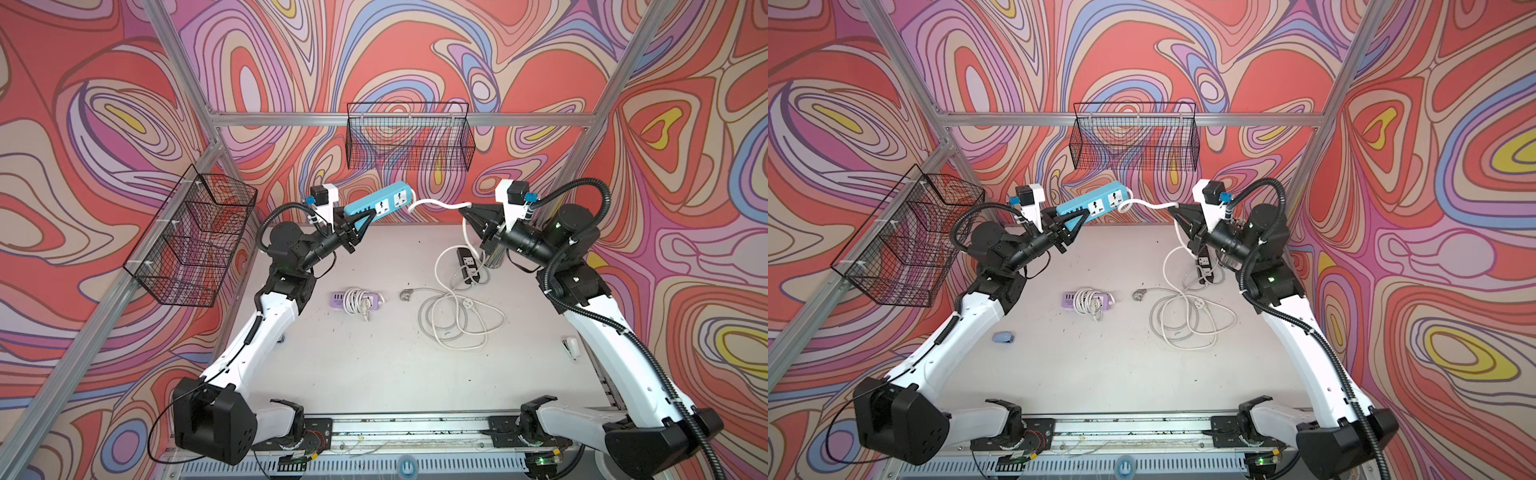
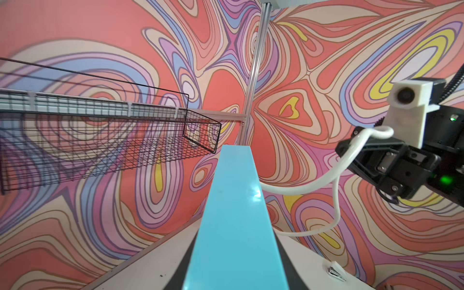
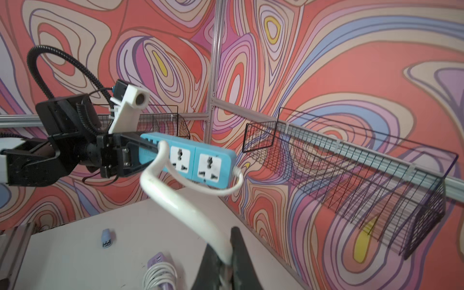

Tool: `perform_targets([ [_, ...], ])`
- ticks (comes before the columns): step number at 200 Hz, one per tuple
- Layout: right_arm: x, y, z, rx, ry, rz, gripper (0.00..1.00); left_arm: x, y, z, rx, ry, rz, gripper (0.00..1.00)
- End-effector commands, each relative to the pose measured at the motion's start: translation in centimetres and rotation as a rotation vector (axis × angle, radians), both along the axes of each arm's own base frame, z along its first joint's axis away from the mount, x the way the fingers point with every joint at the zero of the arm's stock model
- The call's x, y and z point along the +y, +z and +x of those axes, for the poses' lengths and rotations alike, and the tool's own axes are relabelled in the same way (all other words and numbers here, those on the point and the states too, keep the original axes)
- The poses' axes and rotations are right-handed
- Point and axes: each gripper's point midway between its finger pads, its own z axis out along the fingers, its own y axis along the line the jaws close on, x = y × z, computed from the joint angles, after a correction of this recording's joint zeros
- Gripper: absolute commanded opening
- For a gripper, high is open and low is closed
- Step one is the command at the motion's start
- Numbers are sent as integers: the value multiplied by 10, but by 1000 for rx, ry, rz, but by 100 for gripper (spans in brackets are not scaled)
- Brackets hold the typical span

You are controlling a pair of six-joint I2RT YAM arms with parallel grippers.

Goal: Unwrap the cord wrapped around the power strip
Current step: Unwrap the power cord from the power strip.

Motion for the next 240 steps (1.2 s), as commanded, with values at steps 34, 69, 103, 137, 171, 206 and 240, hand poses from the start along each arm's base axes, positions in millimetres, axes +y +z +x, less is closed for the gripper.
perform_targets([
  [34, 22, -88, -15, 317, 163, -18, 0, 38, 31, -7, -109, 141, -45, 0],
  [69, 50, -145, -12, 460, 215, -36, 0, 41, 40, -14, -135, 138, -74, 0],
  [103, 68, -197, 2, 564, 213, -46, 0, 45, 49, -24, -167, 144, -88, 0],
  [137, 83, -233, 16, 617, 204, -39, 0, 44, 54, -27, -172, 112, -116, 0],
  [171, 97, -256, 34, 626, 175, -17, 0, 35, 56, -29, -155, 26, -153, 0],
  [206, 93, -276, 66, 594, 46, -37, 0, 24, 60, -31, -129, -83, -182, 0],
  [240, 73, -290, 98, 582, -64, -51, 0, 5, 59, -38, -98, -201, -151, 0],
])
